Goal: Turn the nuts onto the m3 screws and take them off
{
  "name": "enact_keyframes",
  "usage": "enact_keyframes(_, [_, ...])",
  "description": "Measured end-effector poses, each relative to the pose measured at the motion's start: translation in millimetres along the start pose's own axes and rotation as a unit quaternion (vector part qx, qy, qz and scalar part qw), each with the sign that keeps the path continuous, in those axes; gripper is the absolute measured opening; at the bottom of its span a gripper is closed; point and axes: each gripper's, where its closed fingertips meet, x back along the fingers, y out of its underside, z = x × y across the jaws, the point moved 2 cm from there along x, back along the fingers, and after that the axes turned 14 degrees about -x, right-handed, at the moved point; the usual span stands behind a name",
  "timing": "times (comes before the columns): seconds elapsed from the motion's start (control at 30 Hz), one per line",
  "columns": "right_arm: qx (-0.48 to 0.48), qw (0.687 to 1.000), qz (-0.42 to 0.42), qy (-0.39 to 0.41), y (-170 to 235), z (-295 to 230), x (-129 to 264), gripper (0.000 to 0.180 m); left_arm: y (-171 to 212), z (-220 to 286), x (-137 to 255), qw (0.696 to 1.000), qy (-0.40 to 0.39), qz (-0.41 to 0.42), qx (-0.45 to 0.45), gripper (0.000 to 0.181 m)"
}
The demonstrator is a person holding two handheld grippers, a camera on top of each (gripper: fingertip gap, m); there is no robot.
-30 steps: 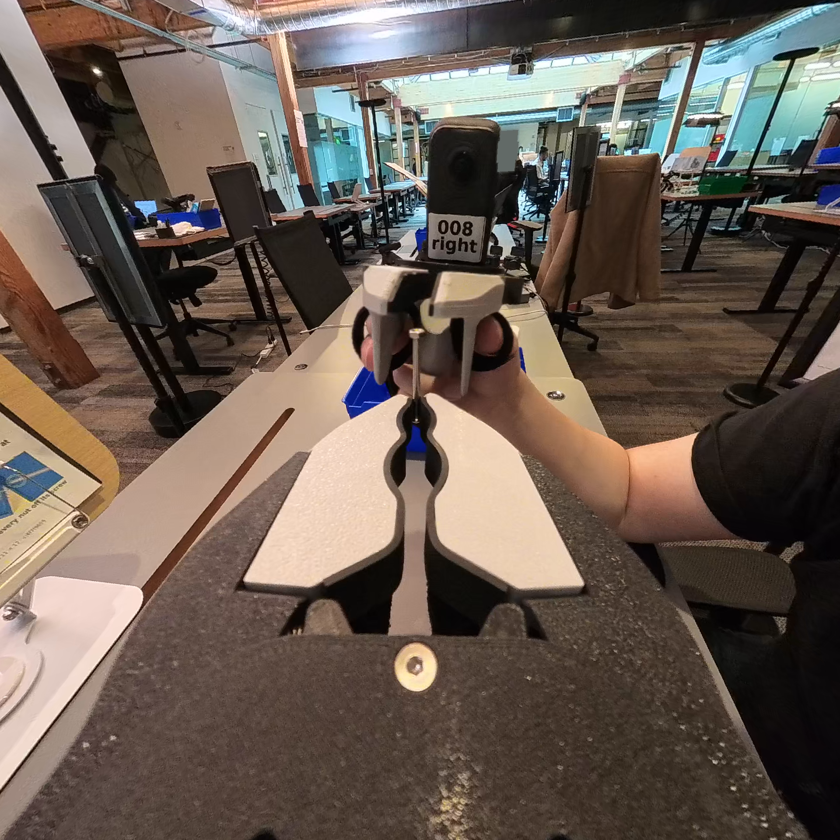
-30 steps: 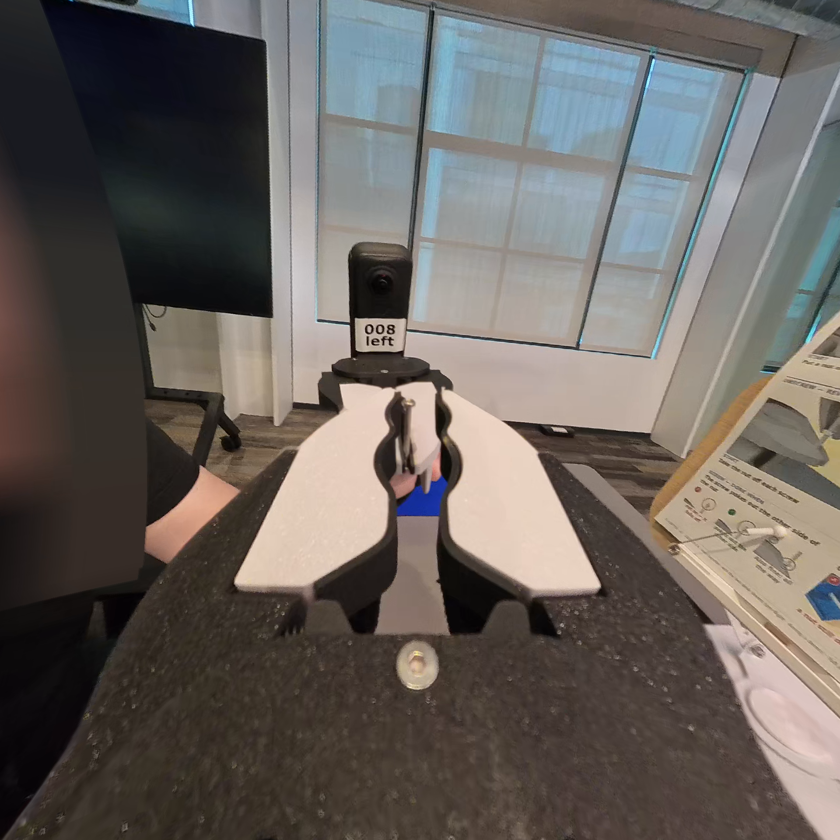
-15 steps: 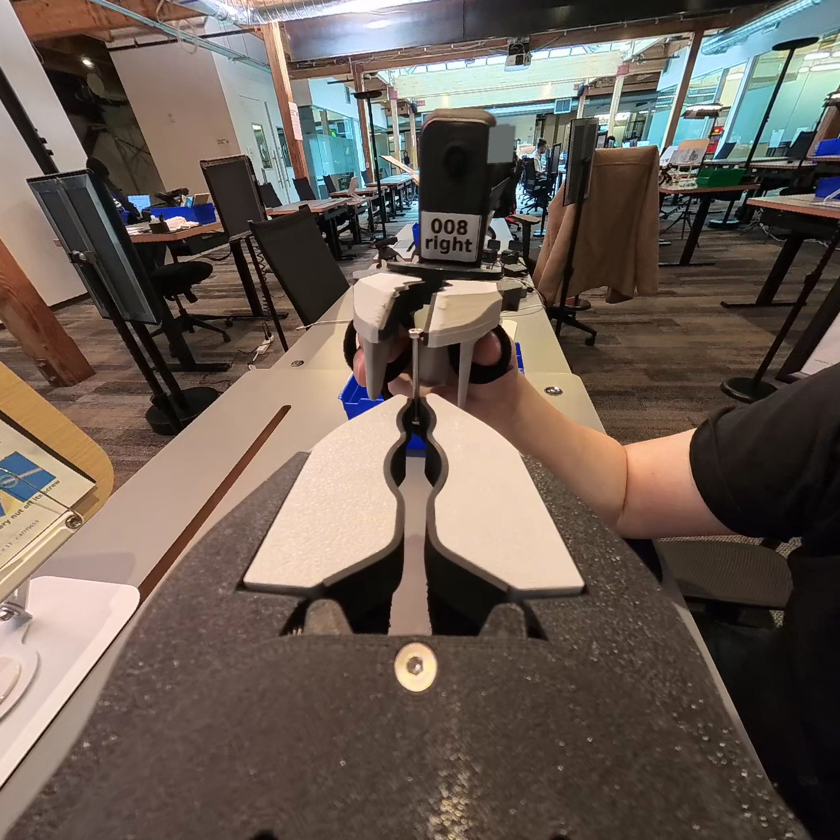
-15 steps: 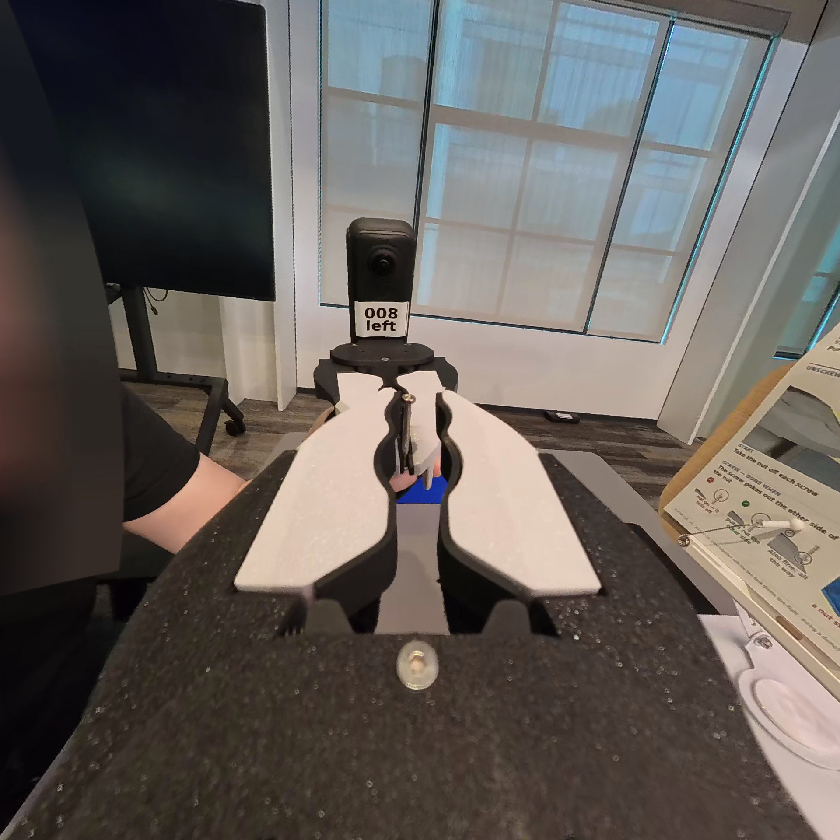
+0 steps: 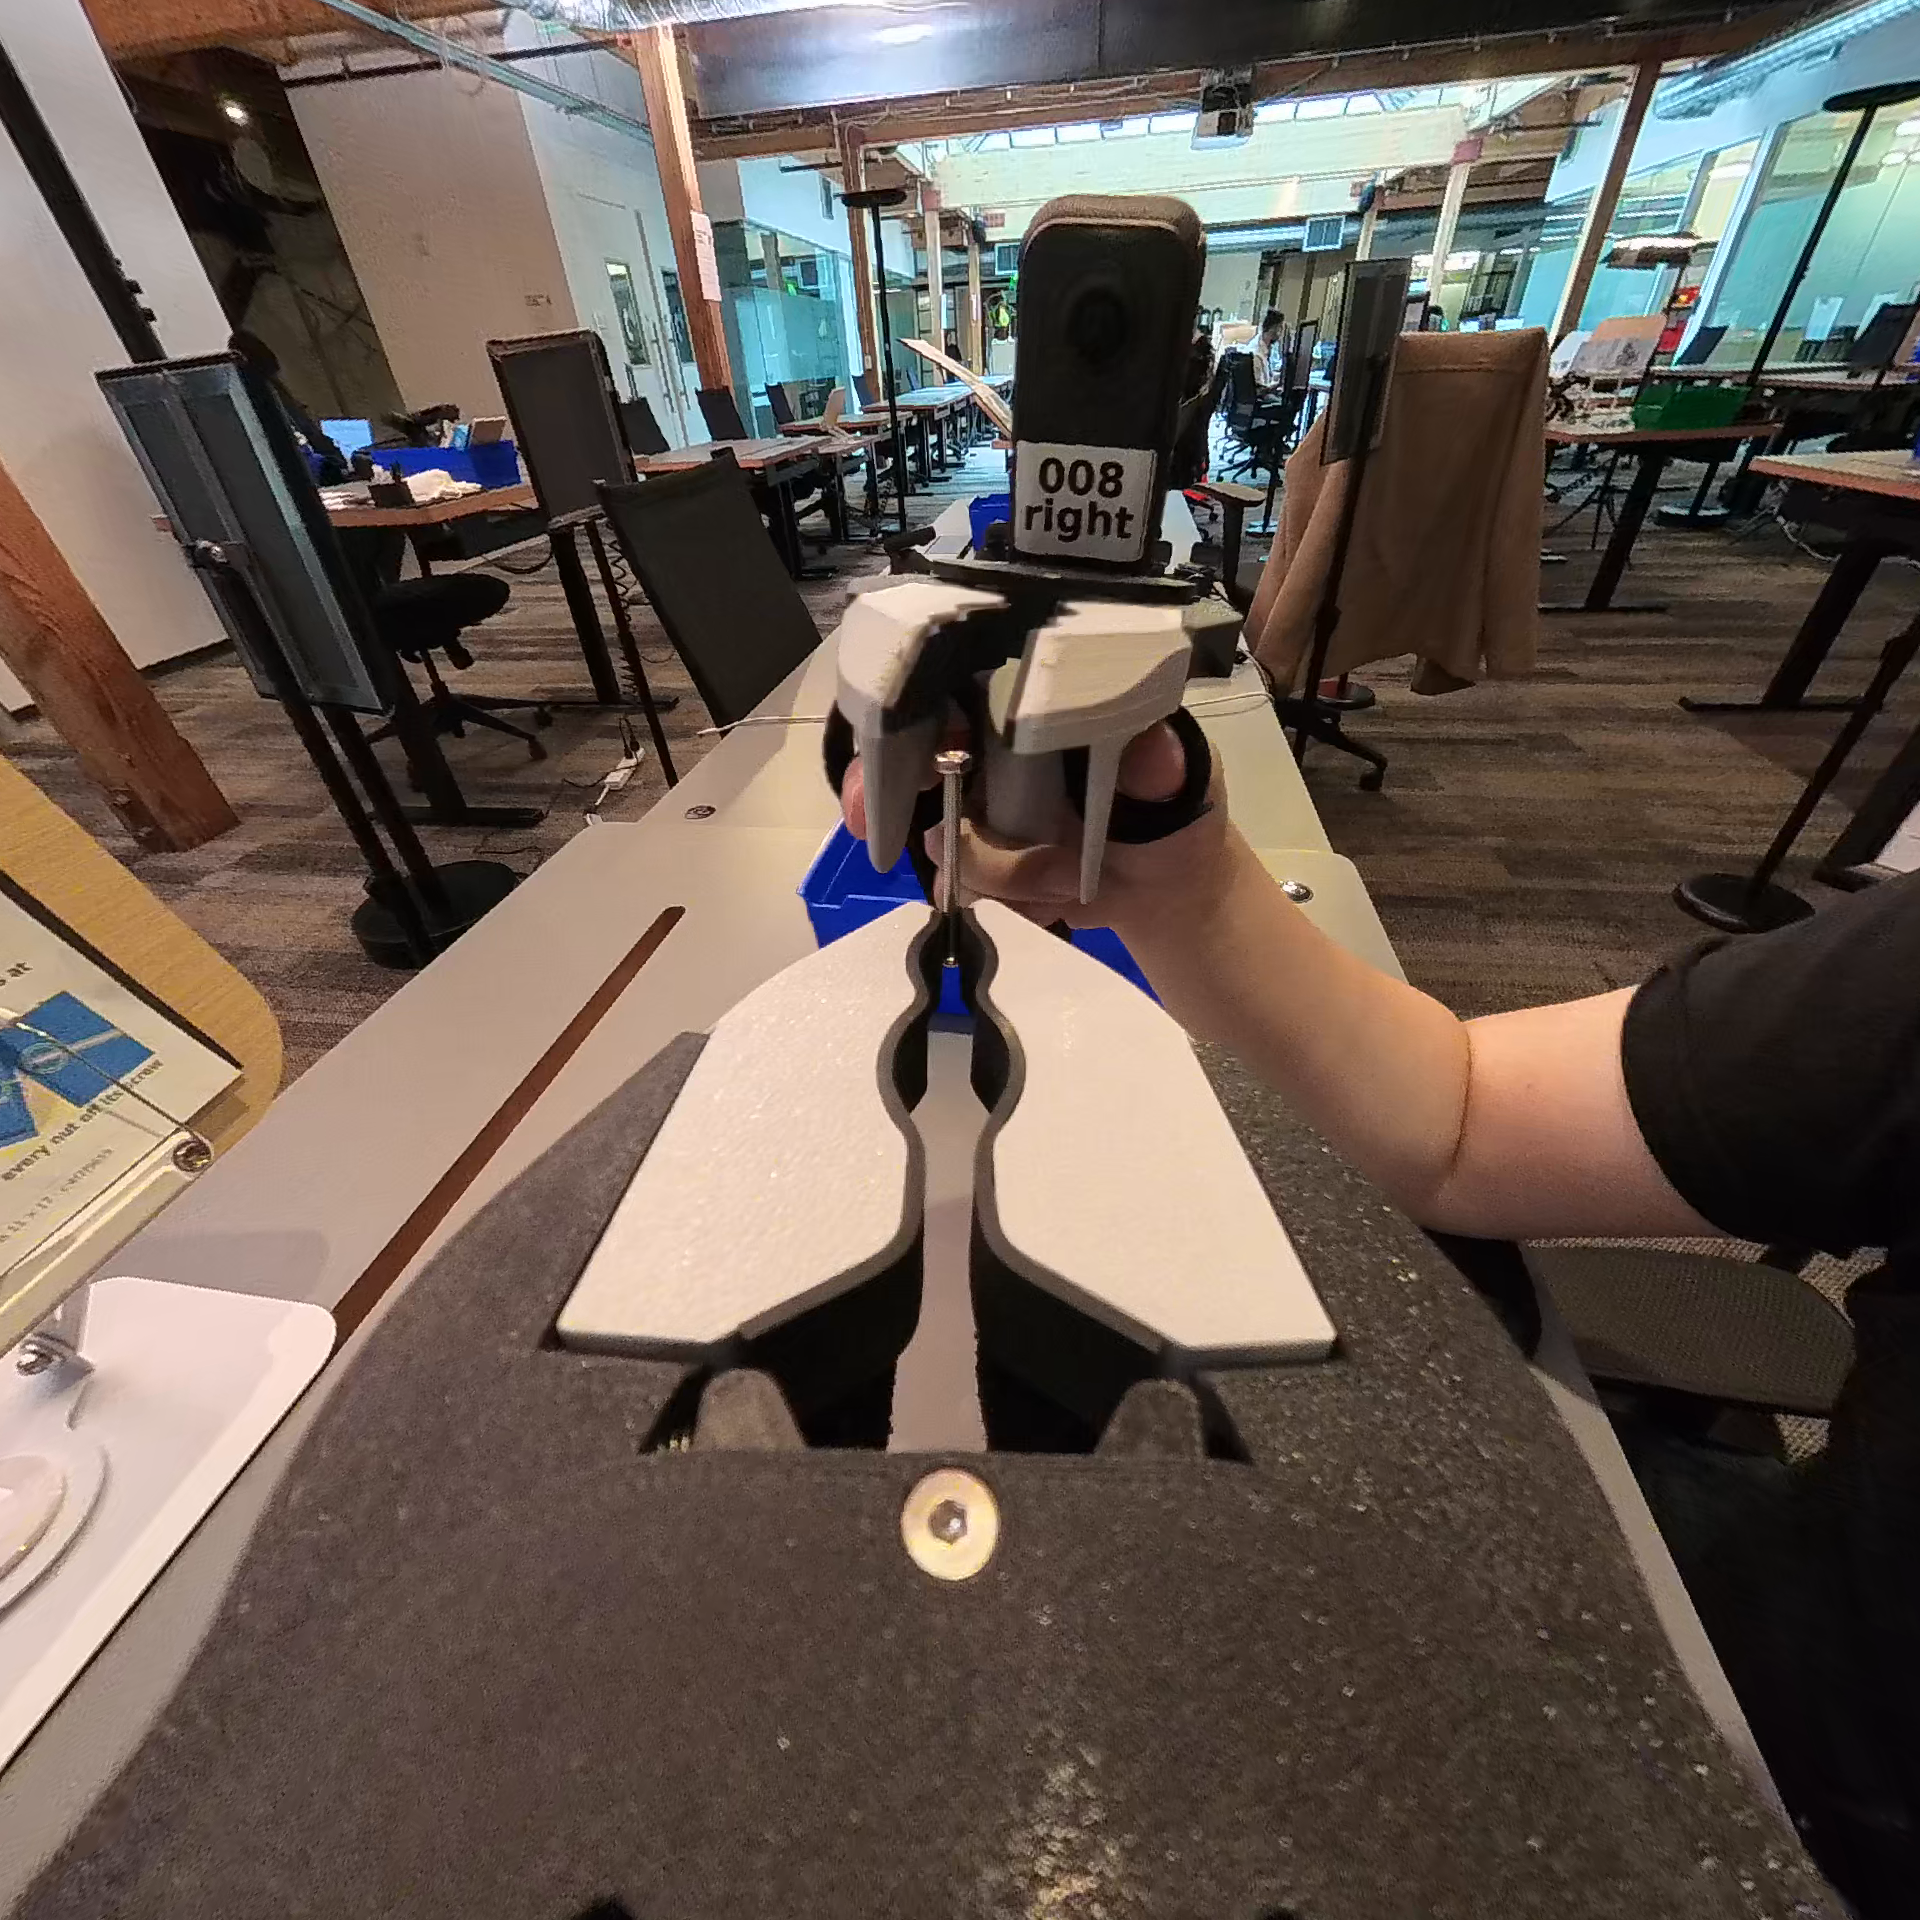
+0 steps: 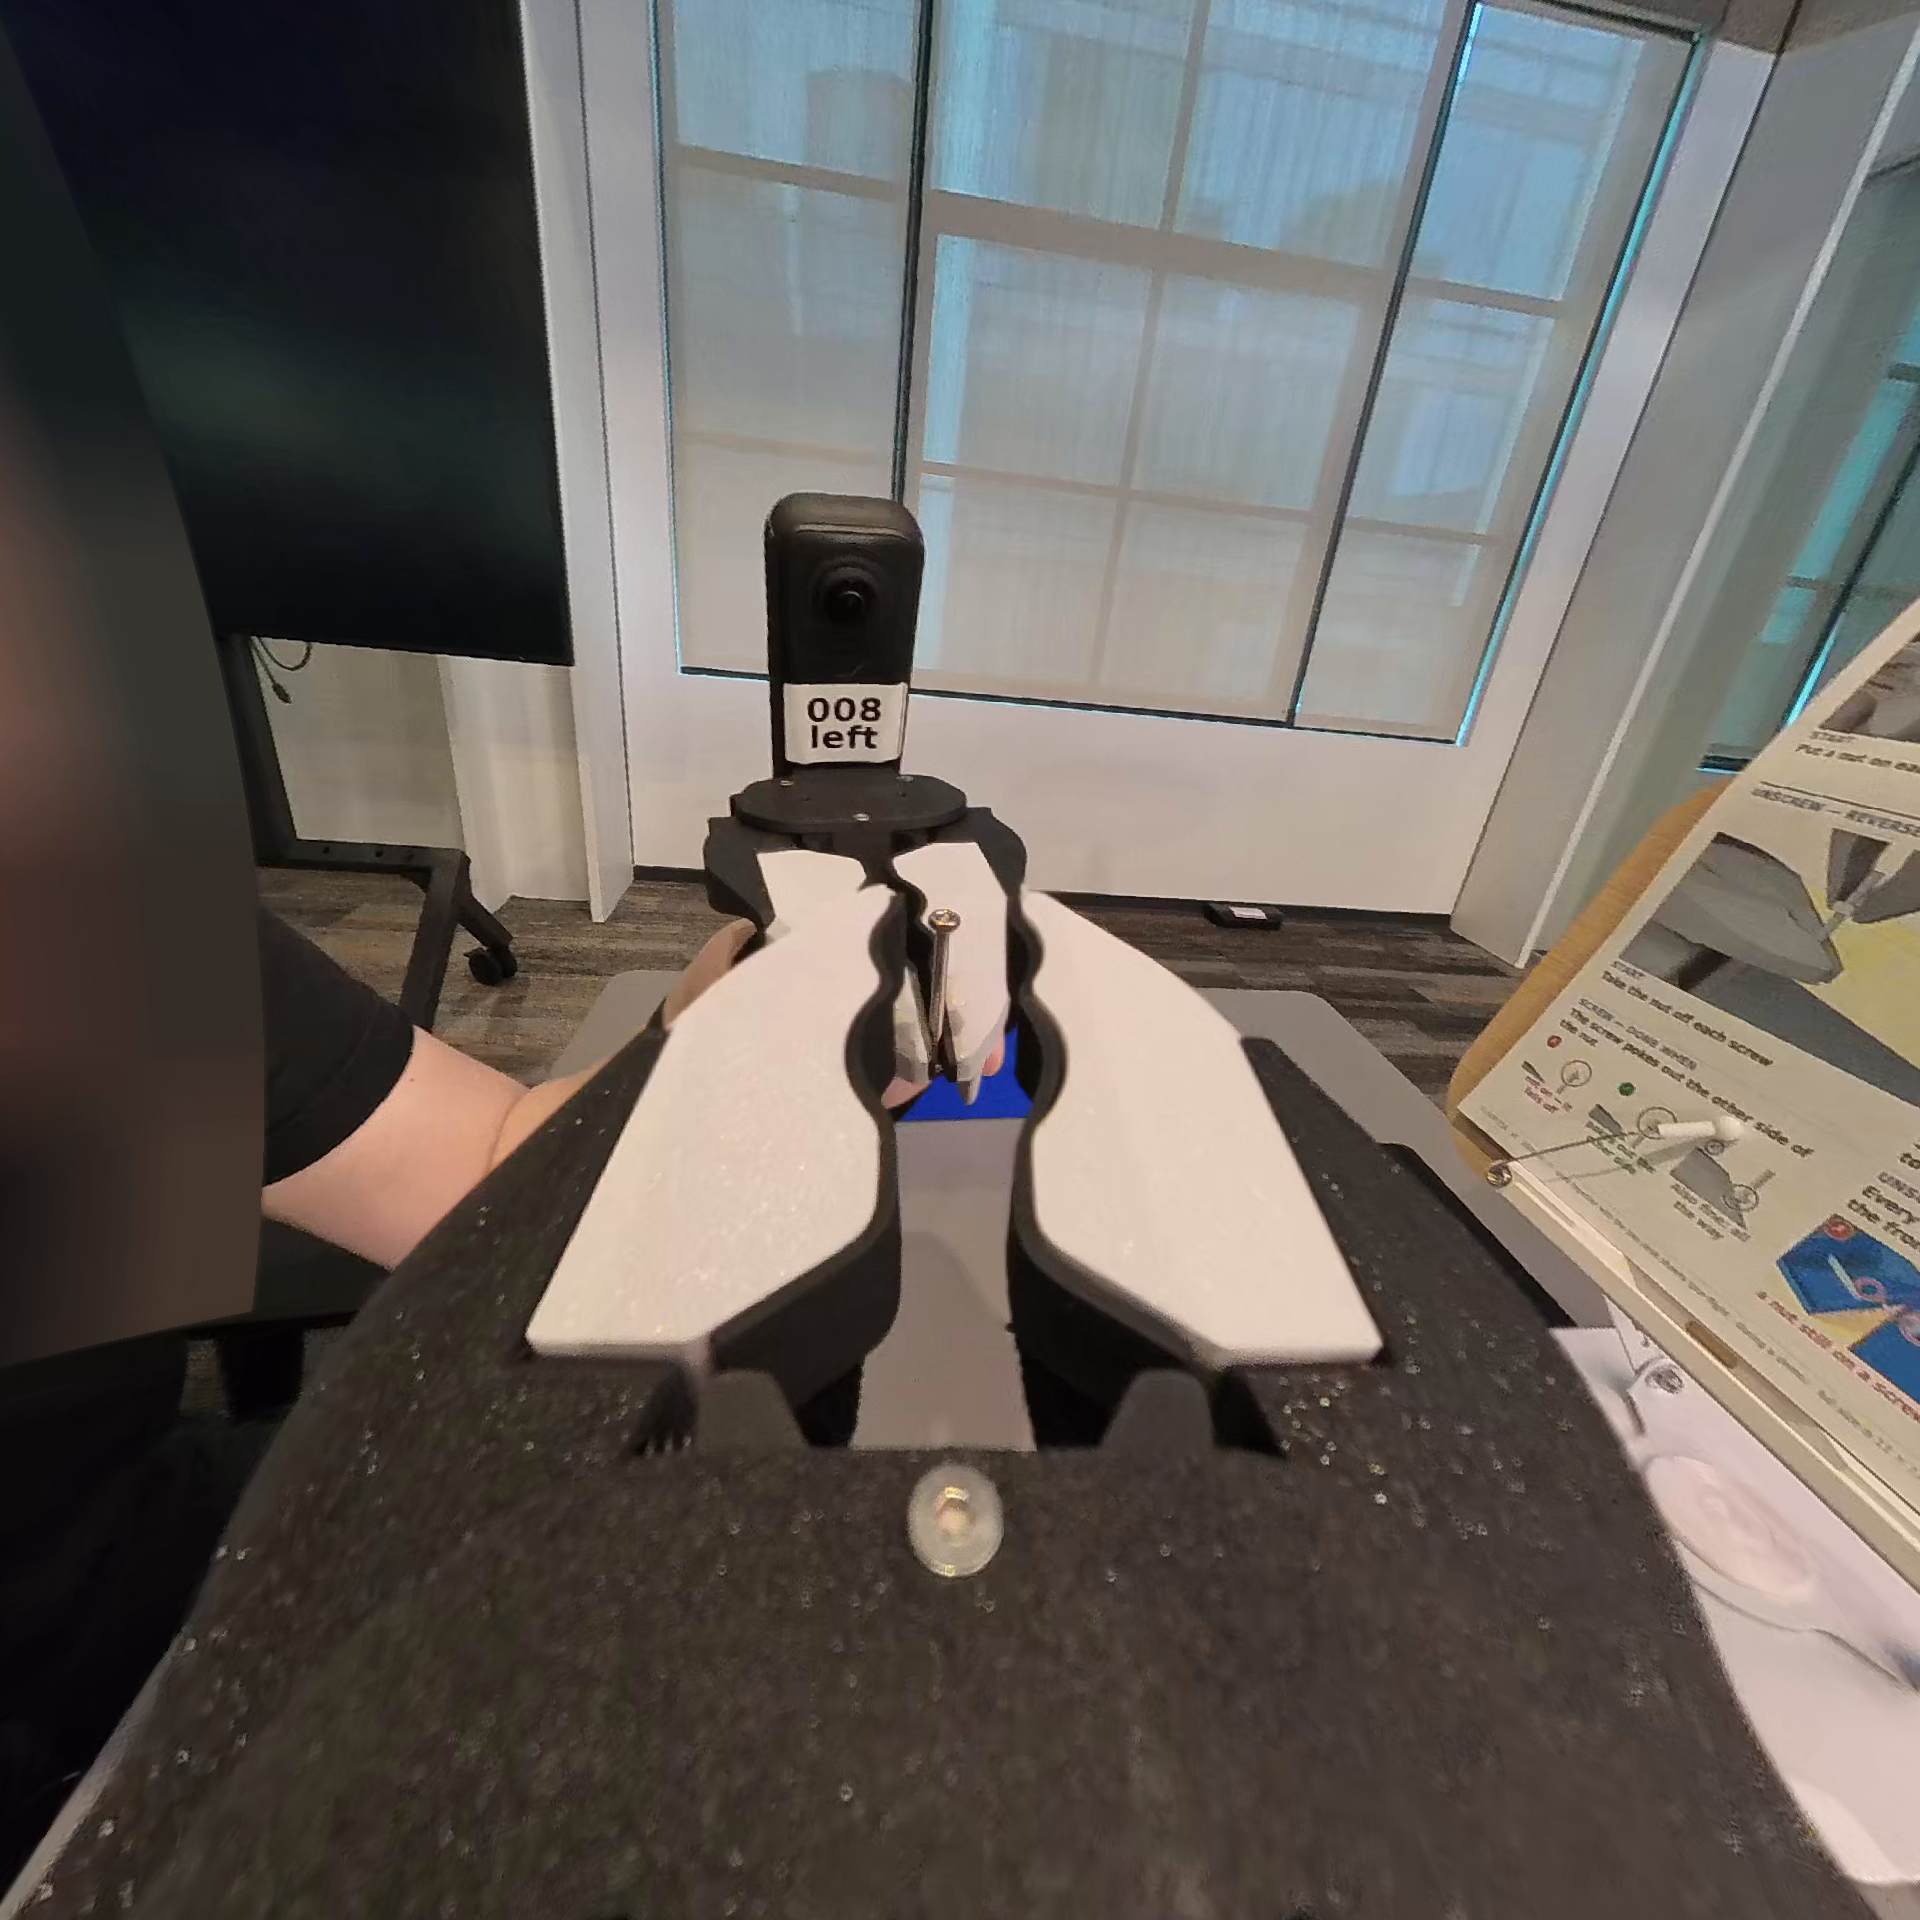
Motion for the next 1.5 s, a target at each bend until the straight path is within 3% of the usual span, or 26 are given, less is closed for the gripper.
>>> enact_keyframes(0.5, [0.005, 0.999, -0.006, 0.046, 7, 13, -10, 0.02, 4, -8, 2, 1.0, -0.027, -0.012, -0.003, 0.002])
enact_keyframes(1.5, [-0.004, 1.0, -0.001, 0.021, 7, 13, -6, 0.019, 3, -5, 1, 1.0, -0.017, -0.011, 0.002, 0.002])
